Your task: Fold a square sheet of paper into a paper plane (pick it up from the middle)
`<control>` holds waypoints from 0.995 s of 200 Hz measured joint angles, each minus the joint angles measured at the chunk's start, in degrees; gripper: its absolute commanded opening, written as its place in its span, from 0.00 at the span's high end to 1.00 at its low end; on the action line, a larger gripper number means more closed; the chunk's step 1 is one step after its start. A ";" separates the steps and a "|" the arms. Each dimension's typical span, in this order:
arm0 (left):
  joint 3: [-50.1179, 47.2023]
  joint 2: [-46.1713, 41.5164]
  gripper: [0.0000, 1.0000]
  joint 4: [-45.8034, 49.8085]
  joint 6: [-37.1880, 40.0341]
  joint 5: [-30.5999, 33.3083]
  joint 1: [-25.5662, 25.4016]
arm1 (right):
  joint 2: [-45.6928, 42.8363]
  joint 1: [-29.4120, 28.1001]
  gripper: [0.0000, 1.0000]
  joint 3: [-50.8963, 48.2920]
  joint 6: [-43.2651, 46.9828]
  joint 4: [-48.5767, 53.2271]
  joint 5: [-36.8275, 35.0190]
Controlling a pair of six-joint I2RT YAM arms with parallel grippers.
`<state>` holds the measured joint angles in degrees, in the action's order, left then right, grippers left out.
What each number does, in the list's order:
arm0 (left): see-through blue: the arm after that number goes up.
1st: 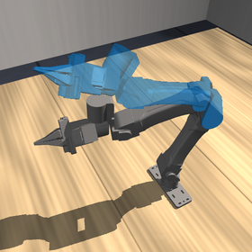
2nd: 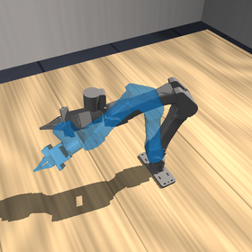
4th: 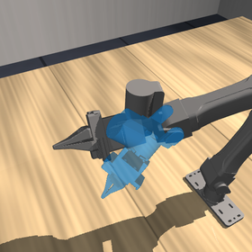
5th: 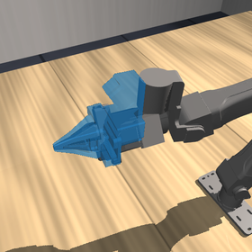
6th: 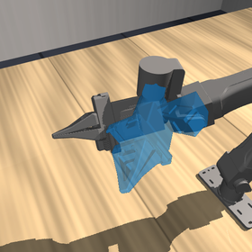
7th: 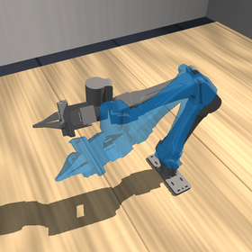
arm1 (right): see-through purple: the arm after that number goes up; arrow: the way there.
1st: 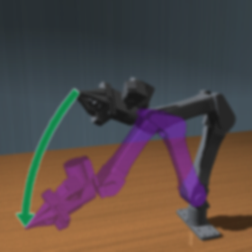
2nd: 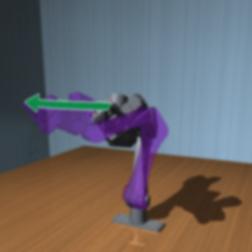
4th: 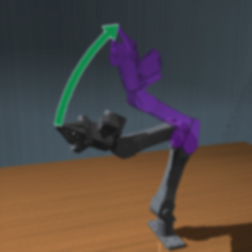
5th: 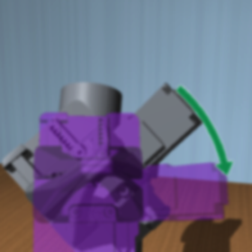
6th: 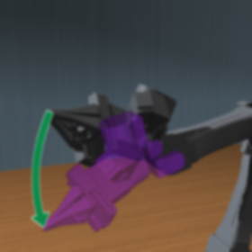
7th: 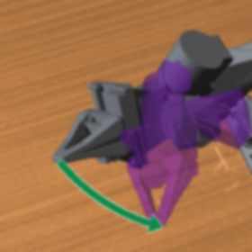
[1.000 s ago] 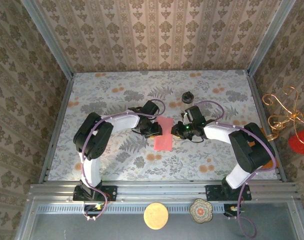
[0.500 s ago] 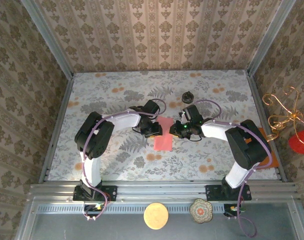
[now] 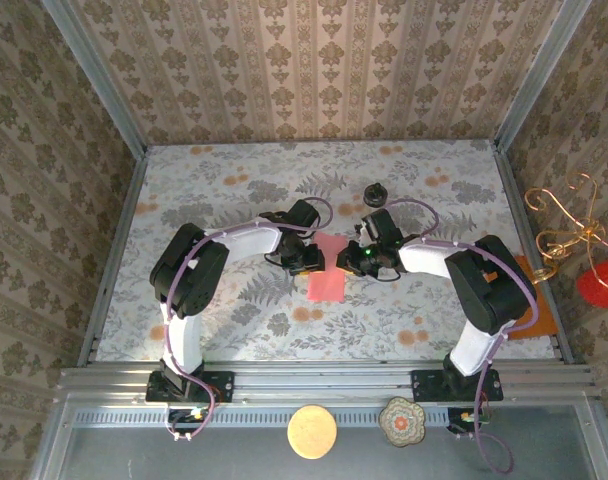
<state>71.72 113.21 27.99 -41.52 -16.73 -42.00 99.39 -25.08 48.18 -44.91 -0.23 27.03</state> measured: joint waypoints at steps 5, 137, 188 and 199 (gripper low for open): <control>0.00 0.00 0.61 0.00 0.00 0.00 0.00 | 0.04 0.00 0.83 0.00 0.00 0.02 0.00; -0.26 -1.64 0.61 -0.37 0.63 0.00 -0.02 | 2.01 0.07 0.85 -0.68 3.26 1.11 -0.55; -4.35 -9.38 0.47 -0.46 2.47 1.84 0.85 | 3.30 0.17 0.86 1.44 5.92 4.39 -0.37; -4.63 -12.63 0.46 -0.31 2.86 1.75 1.68 | 3.52 0.20 0.86 1.86 6.21 4.90 -0.22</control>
<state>67.09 100.57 27.68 -38.65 -14.98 -40.32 102.91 -24.88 50.04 -38.70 4.67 26.81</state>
